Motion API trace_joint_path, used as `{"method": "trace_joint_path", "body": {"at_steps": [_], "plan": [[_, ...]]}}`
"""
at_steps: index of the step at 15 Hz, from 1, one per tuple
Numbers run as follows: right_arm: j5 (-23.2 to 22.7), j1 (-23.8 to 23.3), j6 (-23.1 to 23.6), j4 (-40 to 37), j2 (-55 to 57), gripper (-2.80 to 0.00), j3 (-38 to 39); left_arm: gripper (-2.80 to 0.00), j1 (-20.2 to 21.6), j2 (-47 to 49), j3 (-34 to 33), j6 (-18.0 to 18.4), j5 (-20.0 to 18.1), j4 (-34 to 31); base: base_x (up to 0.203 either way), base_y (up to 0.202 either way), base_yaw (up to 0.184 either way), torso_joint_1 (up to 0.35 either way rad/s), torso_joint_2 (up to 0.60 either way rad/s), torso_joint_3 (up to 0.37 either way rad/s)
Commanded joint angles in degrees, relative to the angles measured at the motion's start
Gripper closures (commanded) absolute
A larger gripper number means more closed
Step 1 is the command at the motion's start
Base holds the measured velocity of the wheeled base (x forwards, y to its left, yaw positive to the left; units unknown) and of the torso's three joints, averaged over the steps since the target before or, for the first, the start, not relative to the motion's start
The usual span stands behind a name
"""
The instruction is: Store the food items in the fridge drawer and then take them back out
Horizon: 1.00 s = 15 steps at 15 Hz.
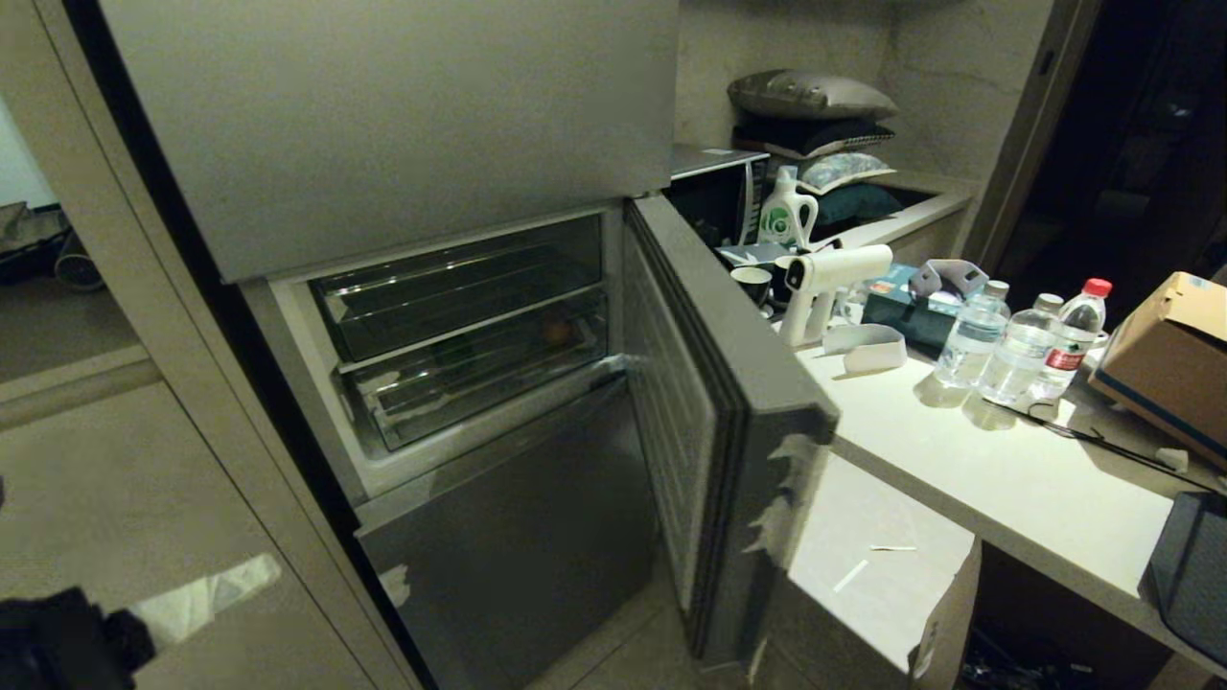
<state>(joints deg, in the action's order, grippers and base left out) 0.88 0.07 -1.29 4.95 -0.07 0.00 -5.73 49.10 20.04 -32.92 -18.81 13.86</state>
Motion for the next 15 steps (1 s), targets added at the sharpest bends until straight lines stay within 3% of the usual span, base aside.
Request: {"method": "trace_joint_path", "body": {"at_steps": [1,2,3,6,8,11,13,15], "plan": [[0.0,0.01,0.06,0.06,0.07,0.0,1.76,0.0,-0.03,-11.62,0.69,18.25,1.8,-16.41,0.0,0.0,0.0,0.0,0.0,0.0],[0.0,0.01,0.15,0.06,0.07,0.0,1.76,0.0,0.0,-14.4,0.65,24.2,3.88,-21.63,0.0,0.0,0.0,0.0,0.0,0.0],[0.0,0.01,0.15,0.12,0.07,0.0,1.76,0.0,0.04,-17.16,0.55,27.87,8.32,-25.3,0.0,0.0,0.0,0.0,0.0,0.0],[0.0,0.01,0.15,0.15,0.07,0.0,1.76,0.0,0.94,-19.85,-0.34,30.39,26.01,-28.56,0.0,0.0,0.0,0.0,0.0,0.0],[0.0,0.01,0.15,0.08,0.07,0.0,1.76,0.0,2.02,-24.42,-2.35,30.29,30.42,-28.99,0.0,0.0,0.0,0.0,0.0,0.0],[0.0,0.01,0.15,0.07,0.07,0.0,1.76,0.0,2.84,-34.09,-10.38,32.07,29.3,-28.76,0.0,0.0,0.0,0.0,0.0,0.0],[0.0,0.01,0.06,0.07,0.07,0.0,1.76,0.0,4.07,-38.91,-13.46,33.36,19.46,-28.7,0.0,0.0,0.0,0.0,0.0,0.0],[0.0,0.01,0.14,0.07,0.07,0.0,1.76,0.0,4.7,-40.76,-14.07,35.75,17.45,-28.46,0.0,0.0,0.0,0.0,0.0,0.0]]}}
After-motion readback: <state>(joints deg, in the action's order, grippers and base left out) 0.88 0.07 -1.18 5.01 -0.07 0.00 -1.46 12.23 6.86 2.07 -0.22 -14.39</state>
